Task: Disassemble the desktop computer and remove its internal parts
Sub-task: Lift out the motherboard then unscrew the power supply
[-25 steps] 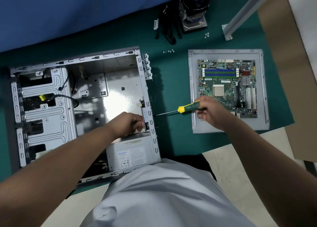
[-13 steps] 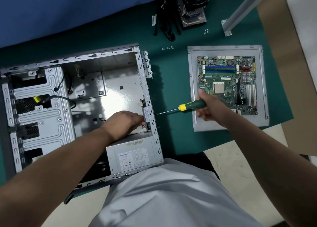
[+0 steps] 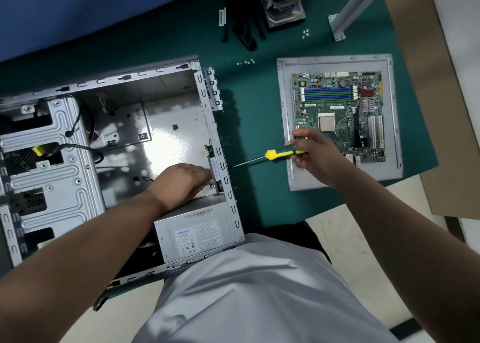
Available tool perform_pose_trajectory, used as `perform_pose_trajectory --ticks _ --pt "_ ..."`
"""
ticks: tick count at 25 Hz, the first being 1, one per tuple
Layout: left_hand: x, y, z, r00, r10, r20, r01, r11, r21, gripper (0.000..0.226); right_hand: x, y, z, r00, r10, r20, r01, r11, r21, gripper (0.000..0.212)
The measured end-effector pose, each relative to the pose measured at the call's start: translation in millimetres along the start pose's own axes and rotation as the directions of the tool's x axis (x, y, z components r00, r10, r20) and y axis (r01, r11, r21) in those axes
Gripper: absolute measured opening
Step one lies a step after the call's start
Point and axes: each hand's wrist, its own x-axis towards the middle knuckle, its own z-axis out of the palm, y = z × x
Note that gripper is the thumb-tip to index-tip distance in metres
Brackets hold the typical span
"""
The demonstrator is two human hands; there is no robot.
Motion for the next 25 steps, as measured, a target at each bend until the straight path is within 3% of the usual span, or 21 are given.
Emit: perform_pose_trajectory --ticks 2,3,4,5,7,8,9,11,12,13,15,17,18,20,21,22,23,25 --pt "1.4 0.2 0.0 1.0 0.006 0.005 -0.006 1.0 0.002 0.042 -0.5 -1.4 -2.0 0.99 0.082 0.118 -0.113 0.951 0.289 0.029" --pt "1.8 -0.6 -0.4 1.0 0.011 0.003 -0.011 1.0 0.007 0.041 -0.2 -2.2 -1.2 0.984 0.129 0.121 -0.159 0.945 0.286 0.023" --pt "1.8 -1.1 -0.9 1.0 0.01 0.004 -0.01 1.0 0.01 0.04 -0.3 -4.1 2.4 0.984 0.166 0.066 -0.174 0.973 0.151 0.018" --pt "1.3 -1.3 -1.2 1.0 0.012 0.004 -0.012 1.0 0.014 0.039 -0.2 -6.9 5.3 0.987 0.16 0.005 -0.159 0.983 -0.087 0.025" --pt "0.9 -0.3 -0.8 1.0 0.017 0.001 -0.017 0.999 0.027 0.038 2.2 -10.0 5.2 0.998 0.04 -0.05 -0.063 0.795 -0.604 0.046" --pt "1.7 -0.1 -1.2 1.0 0.02 -0.001 -0.02 0.999 0.037 0.037 5.7 -8.8 3.5 0.999 -0.042 -0.009 0.024 0.715 -0.699 0.043" --pt "2.3 -0.9 -1.3 1.0 0.025 -0.001 -0.025 0.999 0.049 0.035 7.5 -7.6 1.1 0.997 -0.066 0.033 0.071 0.76 -0.646 0.031" --pt "2.2 -1.1 0.0 1.0 0.026 0.012 -0.027 0.997 0.076 0.024 5.9 -8.0 -5.9 0.997 0.019 0.08 -0.003 0.98 -0.201 0.01" --pt "2.1 -1.0 0.7 1.0 0.023 0.018 -0.025 0.996 0.09 0.015 4.3 -7.3 -6.9 0.991 0.067 0.118 -0.068 0.998 0.005 0.012" --pt "1.7 -1.6 0.8 1.0 0.017 0.022 -0.019 0.995 0.098 0.009 3.2 -5.2 -7.1 0.986 0.094 0.136 -0.1 0.994 0.042 0.012" --pt "2.2 -2.4 0.5 0.999 -0.001 0.04 -0.002 0.996 0.094 0.016 3.5 -4.3 -3.5 0.988 0.141 0.069 -0.121 0.965 -0.233 0.03" --pt "3.1 -1.4 0.2 0.999 0.017 0.029 -0.02 0.995 0.093 0.013 2.1 -3.5 -2.1 0.999 0.023 0.025 -0.007 0.863 -0.505 0.047" --pt "3.2 0.0 -0.9 0.999 0.031 0.02 -0.033 0.996 0.088 0.009 1.9 -0.6 -3.7 1.0 -0.019 0.024 0.028 0.891 -0.454 0.038" --pt "3.0 1.0 -1.9 0.999 0.046 0.015 -0.047 0.996 0.077 0.011 -0.6 1.2 -7.0 0.997 -0.01 0.078 0.019 0.993 -0.113 0.012" --pt "2.5 1.2 -1.8 0.999 0.048 0.019 -0.05 0.996 0.08 0.014 -2.8 0.8 -6.2 0.994 0.016 0.112 -0.022 0.999 0.05 0.012" --pt "2.3 1.0 -1.9 0.998 0.049 0.026 -0.051 0.995 0.086 0.016 -4.5 0.1 -5.2 0.991 0.039 0.126 -0.049 0.996 0.079 0.007" --pt "2.2 0.4 -2.0 0.998 0.049 0.03 -0.052 0.995 0.089 0.018 -3.5 -0.3 -3.4 0.991 0.094 0.096 -0.095 0.995 0.006 0.015" --pt "2.7 0.1 -1.8 0.998 0.052 0.03 -0.055 0.994 0.095 0.023 1.7 0.3 0.0 0.998 0.057 -0.003 -0.053 0.91 -0.411 0.051"
